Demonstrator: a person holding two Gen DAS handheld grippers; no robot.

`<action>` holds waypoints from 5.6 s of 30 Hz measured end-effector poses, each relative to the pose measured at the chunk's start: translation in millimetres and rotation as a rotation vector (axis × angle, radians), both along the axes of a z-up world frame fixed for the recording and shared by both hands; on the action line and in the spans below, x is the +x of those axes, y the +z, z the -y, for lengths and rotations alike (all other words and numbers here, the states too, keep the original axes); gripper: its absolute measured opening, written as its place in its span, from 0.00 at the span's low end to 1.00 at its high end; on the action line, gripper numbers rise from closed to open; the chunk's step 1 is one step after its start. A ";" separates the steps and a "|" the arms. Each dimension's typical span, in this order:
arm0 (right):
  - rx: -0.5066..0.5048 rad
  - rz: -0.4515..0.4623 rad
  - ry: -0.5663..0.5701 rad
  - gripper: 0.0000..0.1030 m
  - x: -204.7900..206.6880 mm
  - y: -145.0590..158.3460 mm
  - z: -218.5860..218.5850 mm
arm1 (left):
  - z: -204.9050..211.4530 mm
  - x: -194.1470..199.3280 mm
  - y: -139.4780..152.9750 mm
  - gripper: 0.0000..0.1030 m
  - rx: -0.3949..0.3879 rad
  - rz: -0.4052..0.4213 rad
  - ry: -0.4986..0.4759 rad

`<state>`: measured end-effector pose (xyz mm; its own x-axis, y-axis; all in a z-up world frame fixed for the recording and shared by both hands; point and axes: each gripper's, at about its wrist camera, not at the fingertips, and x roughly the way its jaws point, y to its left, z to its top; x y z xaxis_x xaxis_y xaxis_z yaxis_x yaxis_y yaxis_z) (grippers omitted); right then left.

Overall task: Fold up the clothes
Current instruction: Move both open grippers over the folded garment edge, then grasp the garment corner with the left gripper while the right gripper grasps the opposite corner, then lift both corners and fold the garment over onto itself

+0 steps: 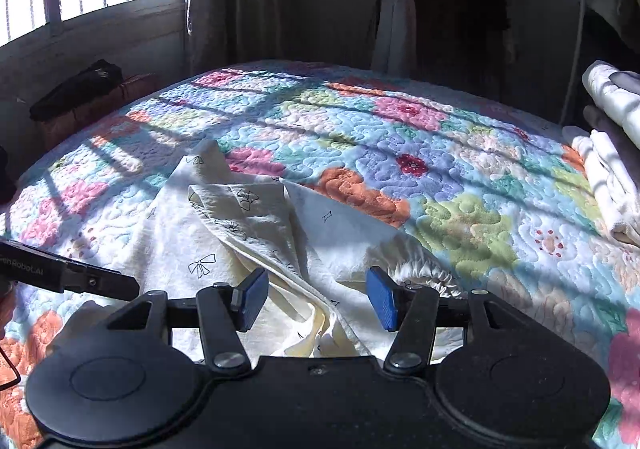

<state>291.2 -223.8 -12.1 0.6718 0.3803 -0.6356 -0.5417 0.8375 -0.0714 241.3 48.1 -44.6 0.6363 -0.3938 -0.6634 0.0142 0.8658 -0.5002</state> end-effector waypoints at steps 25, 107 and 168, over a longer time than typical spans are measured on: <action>0.020 -0.213 -0.295 0.27 71.1 -16.4 65.3 | -16.0 -5.2 -12.3 0.53 0.008 -0.078 0.063; 0.010 -0.059 0.013 0.12 -163.7 5.4 -79.4 | -82.2 -32.2 -32.3 0.61 -0.584 -0.084 0.149; 0.411 -0.273 -0.176 0.08 -93.8 -21.2 11.6 | -38.6 6.7 41.9 0.41 0.134 0.058 0.184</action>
<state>197.4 -235.5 -33.3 0.5788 0.5317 -0.6183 -0.3433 0.8466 0.4067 248.0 86.8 -2.6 0.7280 -0.1791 -0.6618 -0.1240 0.9149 -0.3840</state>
